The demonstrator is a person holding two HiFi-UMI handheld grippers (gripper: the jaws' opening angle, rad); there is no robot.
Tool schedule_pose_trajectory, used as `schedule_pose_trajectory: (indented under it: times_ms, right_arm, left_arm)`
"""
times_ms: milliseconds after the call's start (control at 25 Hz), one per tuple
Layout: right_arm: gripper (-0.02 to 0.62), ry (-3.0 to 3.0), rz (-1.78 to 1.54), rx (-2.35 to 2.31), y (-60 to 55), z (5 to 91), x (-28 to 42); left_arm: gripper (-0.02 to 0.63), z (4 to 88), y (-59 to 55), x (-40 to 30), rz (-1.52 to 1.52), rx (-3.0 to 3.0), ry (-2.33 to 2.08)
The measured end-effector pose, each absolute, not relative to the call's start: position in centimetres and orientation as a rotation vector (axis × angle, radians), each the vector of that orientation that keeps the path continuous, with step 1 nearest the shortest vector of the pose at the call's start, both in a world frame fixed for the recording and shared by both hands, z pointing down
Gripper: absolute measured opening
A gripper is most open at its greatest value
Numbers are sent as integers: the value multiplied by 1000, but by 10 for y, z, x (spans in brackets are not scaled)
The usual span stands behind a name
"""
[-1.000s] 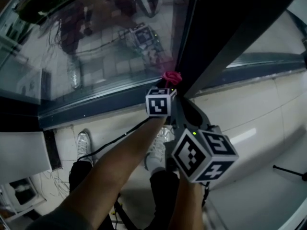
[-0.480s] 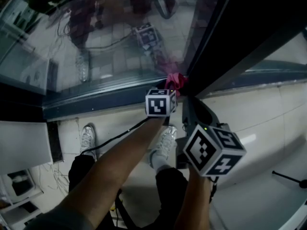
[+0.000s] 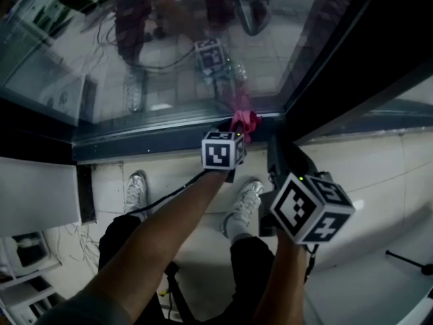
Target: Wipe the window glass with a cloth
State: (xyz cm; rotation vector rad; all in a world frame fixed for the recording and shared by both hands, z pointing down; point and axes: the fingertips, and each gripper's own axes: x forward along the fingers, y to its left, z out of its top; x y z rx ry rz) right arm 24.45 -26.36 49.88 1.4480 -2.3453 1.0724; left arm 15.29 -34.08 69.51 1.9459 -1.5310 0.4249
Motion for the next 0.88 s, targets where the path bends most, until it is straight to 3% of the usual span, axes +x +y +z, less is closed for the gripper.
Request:
schedule_pose_trajectory:
  times_ms: [880]
  right_arm:
    - [5, -2472, 912, 1029, -248, 502, 116]
  left_arm:
    - [60, 684, -282, -20, 376, 1796, -1660]
